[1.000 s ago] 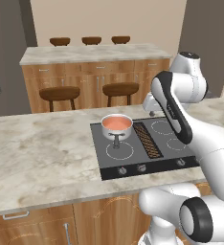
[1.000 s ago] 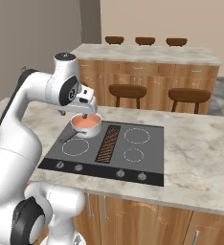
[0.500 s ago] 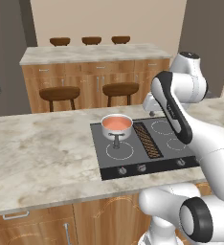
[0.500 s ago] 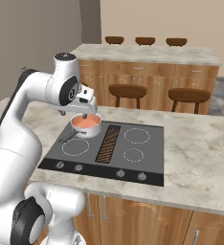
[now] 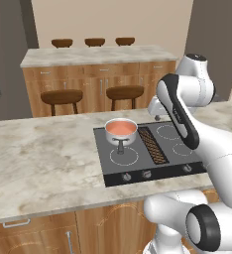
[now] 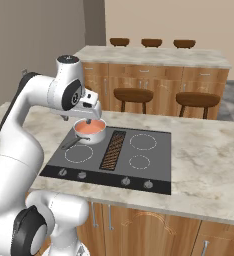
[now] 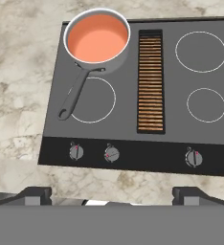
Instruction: Wait until the marinara sauce is simmered to a deep red color and then turn off the stove.
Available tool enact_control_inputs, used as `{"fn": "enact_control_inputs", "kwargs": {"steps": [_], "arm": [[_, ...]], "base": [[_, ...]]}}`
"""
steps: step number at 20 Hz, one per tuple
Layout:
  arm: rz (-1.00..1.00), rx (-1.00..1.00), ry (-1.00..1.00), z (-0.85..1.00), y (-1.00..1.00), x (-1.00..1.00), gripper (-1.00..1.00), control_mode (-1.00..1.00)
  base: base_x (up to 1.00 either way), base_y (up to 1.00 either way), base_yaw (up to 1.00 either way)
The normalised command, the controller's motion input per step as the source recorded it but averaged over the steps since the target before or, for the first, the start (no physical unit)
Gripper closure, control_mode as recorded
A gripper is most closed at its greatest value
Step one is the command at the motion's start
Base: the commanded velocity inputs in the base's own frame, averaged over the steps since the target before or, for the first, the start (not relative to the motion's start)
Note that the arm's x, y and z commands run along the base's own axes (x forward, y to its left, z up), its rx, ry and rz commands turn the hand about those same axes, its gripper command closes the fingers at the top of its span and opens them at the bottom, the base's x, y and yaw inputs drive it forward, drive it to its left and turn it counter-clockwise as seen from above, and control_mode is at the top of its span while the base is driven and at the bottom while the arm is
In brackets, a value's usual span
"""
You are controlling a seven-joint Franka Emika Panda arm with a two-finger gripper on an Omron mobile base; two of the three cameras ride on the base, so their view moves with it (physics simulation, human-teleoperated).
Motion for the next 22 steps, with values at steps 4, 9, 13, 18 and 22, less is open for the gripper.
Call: {"fn": "enact_control_inputs", "kwargs": {"steps": [4, 9, 13, 18, 22], "arm": [[0.00, 0.00, 0.00, 0.00, 0.00, 0.00, -1.00, -1.00], [0.00, 0.00, 0.00, 0.00, 0.00, 0.00, -1.00, -1.00], [0.00, 0.00, 0.00, 0.00, 0.00, 0.00, -1.00, -1.00], [0.00, 0.00, 0.00, 0.00, 0.00, 0.00, -1.00, -1.00], [0.00, 0.00, 0.00, 0.00, 0.00, 0.00, -1.00, -1.00]], "base": [[0.00, 0.00, 0.00], [0.00, 0.00, 0.00], [0.00, 0.00, 0.00], [0.00, 0.00, 0.00], [0.00, 0.00, 0.00]]}}
